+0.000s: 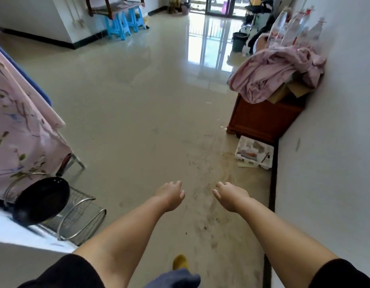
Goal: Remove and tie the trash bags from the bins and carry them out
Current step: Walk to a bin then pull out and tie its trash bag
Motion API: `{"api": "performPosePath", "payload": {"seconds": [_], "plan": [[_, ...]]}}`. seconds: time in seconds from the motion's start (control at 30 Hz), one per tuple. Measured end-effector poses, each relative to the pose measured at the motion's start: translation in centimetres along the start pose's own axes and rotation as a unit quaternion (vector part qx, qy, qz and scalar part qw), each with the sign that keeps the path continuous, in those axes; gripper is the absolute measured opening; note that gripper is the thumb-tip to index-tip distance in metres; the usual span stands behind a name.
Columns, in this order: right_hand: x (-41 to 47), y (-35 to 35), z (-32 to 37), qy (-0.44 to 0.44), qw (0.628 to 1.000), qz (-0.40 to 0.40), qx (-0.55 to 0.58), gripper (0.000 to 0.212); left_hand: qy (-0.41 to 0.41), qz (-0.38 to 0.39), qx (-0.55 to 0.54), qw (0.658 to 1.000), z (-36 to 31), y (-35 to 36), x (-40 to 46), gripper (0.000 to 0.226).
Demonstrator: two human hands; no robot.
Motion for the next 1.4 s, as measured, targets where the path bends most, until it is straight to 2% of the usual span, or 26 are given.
{"api": "performPosePath", "payload": {"seconds": [0.1, 0.27, 0.5, 0.63, 0.73, 0.87, 0.97, 1.1, 1.4], "plan": [[5.0, -2.5, 1.2, -0.027, 0.999, 0.019, -0.039, 0.040, -0.009, -0.011, -0.010, 1.000, 1.7, -3.8, 4.1, 0.045], [14.7, -6.3, 4.9, -0.124, 0.978, 0.047, -0.161, 0.039, -0.040, -0.003, -0.016, 0.999, 6.4, -8.5, 10.3, 0.047], [29.8, -14.2, 12.6, -0.181, 0.966, 0.042, -0.183, 0.041, -0.096, -0.025, -0.010, 0.995, 14.3, -16.3, 21.8, 0.048], [38.7, -18.1, 17.8, -0.258, 0.934, 0.059, -0.242, 0.041, -0.156, -0.042, -0.048, 0.986, 19.6, -21.7, 27.3, 0.048], [43.6, -21.2, 21.9, -0.281, 0.918, 0.074, -0.270, 0.042, -0.196, -0.045, -0.076, 0.977, 23.8, -24.6, 30.0, 0.048], [50.1, -24.3, 28.5, -0.306, 0.909, 0.081, -0.270, 0.040, -0.243, -0.045, -0.112, 0.963, 31.1, -27.4, 33.8, 0.048], [56.1, -26.2, 33.8, -0.302, 0.919, 0.082, -0.241, 0.043, -0.264, -0.046, -0.136, 0.954, 37.2, -30.0, 37.2, 0.051], [64.3, -29.3, 41.7, -0.277, 0.939, 0.073, -0.190, 0.049, -0.277, -0.047, -0.135, 0.950, 46.1, -34.7, 41.5, 0.050], [77.1, -36.8, 58.2, -0.294, 0.938, 0.078, -0.166, 0.049, -0.316, -0.040, -0.137, 0.938, 64.0, -45.7, 49.0, 0.046]]}}
Point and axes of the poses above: each hand's wrist, its own x-axis towards the middle knuckle, its own y-axis out of the palm, z = x × y, the point moved 9 cm from there along x, towards the middle knuckle, and after that the axes turned 2 degrees about -z, right-handed, at the moved point
